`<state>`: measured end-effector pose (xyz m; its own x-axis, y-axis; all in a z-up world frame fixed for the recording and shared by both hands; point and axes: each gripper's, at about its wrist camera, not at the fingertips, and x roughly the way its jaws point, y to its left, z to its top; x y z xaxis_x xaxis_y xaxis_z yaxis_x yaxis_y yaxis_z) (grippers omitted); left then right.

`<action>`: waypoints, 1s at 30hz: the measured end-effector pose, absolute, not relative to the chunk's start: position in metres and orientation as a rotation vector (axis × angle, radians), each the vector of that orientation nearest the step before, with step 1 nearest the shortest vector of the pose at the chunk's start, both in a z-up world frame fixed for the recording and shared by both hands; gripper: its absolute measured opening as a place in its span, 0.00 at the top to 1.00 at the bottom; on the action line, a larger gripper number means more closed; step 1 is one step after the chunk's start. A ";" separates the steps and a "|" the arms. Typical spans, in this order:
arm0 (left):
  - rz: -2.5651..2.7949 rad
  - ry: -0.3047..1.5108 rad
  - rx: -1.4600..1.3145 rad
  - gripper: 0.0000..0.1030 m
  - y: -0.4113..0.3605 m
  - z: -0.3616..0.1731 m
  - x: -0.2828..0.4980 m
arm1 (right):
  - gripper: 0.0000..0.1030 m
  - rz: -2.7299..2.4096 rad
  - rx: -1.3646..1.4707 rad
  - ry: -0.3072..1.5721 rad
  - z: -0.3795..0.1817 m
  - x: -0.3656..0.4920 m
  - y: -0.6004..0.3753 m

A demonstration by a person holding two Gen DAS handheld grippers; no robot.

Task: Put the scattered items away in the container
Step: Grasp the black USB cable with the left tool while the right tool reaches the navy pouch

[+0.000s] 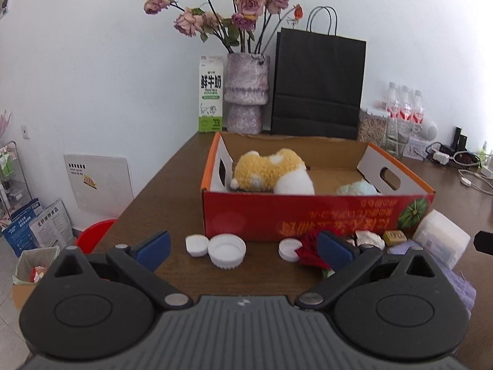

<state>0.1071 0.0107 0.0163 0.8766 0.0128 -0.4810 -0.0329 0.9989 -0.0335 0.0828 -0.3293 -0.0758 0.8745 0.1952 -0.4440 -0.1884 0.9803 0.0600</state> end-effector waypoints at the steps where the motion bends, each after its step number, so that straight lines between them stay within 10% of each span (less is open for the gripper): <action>1: 0.016 0.518 -0.038 0.00 0.008 0.013 0.104 | 0.00 0.202 0.015 0.474 -0.078 0.079 -0.329; 23: -0.070 0.789 0.017 0.01 -0.058 -0.031 0.099 | 0.00 0.259 0.010 0.538 -0.101 0.042 -0.332; 26: -0.092 0.787 0.022 0.15 -0.058 -0.032 0.097 | 0.00 0.262 0.007 0.539 -0.101 0.041 -0.331; 30: -0.107 0.759 0.058 0.62 -0.058 -0.027 0.088 | 0.00 0.283 -0.006 0.538 -0.100 0.040 -0.325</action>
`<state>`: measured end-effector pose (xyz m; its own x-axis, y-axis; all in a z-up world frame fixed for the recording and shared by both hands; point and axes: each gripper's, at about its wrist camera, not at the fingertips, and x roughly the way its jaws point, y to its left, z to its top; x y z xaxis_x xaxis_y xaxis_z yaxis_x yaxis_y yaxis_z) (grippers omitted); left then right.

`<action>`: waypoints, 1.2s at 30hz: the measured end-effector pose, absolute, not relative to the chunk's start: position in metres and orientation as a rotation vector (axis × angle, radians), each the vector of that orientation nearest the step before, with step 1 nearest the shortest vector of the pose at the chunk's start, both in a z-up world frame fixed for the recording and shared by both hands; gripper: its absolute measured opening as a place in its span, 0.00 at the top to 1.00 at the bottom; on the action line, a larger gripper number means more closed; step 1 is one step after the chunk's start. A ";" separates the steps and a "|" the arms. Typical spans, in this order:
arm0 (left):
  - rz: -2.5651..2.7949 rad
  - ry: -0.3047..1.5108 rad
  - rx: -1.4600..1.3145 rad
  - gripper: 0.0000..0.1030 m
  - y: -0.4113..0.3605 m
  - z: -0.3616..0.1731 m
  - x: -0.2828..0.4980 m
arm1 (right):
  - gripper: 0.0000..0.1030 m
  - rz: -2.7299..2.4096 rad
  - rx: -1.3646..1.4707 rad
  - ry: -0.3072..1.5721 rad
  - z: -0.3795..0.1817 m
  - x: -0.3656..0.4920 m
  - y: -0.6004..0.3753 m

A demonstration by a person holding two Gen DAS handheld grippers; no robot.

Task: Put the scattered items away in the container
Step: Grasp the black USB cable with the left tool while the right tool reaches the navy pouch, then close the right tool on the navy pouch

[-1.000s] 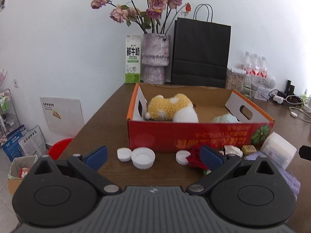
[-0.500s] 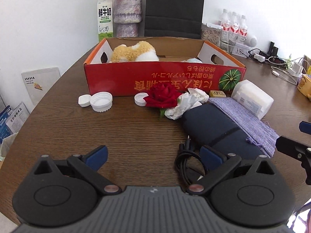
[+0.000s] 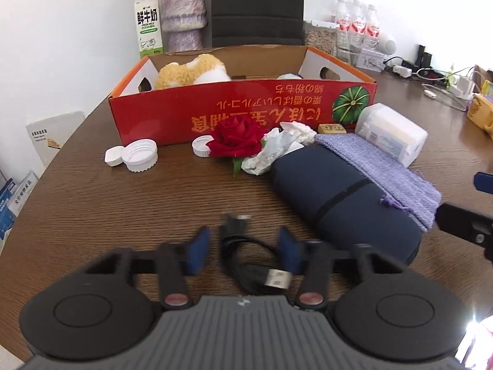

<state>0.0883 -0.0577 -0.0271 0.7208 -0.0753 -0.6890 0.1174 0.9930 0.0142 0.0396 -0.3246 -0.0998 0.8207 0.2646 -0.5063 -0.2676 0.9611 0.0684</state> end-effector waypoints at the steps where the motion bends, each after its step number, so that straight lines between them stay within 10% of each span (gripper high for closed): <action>1: -0.109 0.759 0.055 0.62 -0.055 -0.027 0.087 | 0.00 0.292 -0.009 0.539 -0.100 0.040 -0.322; 36: 0.009 0.708 -0.077 0.63 0.031 -0.029 0.075 | 0.19 0.451 -0.173 0.683 -0.113 0.076 -0.239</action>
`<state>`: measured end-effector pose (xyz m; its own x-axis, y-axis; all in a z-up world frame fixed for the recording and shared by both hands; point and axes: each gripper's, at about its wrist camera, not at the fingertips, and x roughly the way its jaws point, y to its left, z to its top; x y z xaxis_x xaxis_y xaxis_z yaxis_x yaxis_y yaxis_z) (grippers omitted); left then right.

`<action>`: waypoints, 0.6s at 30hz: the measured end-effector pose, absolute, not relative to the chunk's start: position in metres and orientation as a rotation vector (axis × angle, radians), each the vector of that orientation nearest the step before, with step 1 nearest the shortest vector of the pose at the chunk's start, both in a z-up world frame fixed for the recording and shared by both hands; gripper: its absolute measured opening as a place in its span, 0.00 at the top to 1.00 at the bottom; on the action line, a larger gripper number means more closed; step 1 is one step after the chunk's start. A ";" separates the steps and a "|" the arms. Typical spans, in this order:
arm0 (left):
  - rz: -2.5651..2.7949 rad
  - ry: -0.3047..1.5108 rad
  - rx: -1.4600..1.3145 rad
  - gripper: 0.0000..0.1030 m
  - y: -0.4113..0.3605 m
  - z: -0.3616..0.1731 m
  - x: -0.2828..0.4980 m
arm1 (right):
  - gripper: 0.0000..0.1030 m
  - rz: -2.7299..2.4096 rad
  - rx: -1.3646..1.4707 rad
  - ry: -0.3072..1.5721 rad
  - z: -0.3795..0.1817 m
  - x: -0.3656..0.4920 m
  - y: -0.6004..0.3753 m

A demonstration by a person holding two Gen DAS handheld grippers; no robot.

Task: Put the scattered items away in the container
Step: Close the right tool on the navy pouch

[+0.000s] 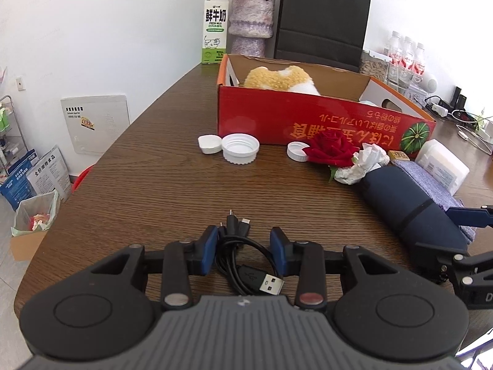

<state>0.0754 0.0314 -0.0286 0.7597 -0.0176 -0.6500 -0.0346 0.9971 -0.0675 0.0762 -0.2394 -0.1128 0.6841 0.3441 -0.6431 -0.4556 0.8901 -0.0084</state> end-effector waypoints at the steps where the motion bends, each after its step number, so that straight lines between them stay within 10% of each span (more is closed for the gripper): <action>1: 0.011 0.707 -0.077 0.63 0.032 -0.029 0.076 | 0.19 0.449 -0.177 0.684 -0.113 0.079 -0.238; 13: 0.007 0.694 -0.069 0.63 0.033 -0.030 0.077 | 0.20 0.445 -0.203 0.728 -0.123 0.111 -0.218; 18: 0.006 0.694 -0.067 0.63 0.033 -0.030 0.077 | 0.38 0.446 -0.228 0.680 -0.120 0.104 -0.216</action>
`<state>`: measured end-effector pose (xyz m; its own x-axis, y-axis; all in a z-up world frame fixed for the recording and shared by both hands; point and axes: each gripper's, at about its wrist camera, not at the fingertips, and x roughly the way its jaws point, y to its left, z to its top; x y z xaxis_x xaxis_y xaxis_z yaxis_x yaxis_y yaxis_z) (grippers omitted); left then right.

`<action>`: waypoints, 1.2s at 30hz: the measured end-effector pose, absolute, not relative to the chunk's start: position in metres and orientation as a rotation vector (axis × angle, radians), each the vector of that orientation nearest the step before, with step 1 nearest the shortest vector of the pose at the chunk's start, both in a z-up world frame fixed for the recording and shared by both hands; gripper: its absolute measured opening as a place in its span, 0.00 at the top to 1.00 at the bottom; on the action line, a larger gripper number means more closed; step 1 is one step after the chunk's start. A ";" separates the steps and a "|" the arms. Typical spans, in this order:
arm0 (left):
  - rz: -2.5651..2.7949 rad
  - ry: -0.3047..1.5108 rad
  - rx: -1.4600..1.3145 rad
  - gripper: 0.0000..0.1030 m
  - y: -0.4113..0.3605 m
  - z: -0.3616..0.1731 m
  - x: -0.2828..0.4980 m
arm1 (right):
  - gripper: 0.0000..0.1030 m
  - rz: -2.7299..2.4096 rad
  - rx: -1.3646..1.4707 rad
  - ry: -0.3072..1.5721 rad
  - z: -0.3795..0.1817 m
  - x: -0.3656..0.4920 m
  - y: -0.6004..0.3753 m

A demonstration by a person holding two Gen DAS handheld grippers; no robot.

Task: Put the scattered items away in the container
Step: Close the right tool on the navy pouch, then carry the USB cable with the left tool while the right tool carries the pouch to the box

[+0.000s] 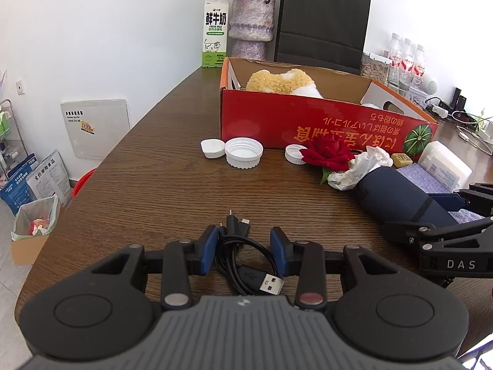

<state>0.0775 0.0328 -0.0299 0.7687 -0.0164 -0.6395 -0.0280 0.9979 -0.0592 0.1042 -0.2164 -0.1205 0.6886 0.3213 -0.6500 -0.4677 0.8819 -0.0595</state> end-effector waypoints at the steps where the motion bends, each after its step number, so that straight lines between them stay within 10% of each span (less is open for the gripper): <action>1: 0.002 0.694 -0.066 0.63 0.033 -0.030 0.077 | 0.39 0.445 -0.229 0.672 -0.120 0.103 -0.217; 36: -0.055 0.513 -0.065 0.88 0.018 0.023 0.083 | 0.41 0.430 -0.065 0.472 -0.055 0.106 -0.244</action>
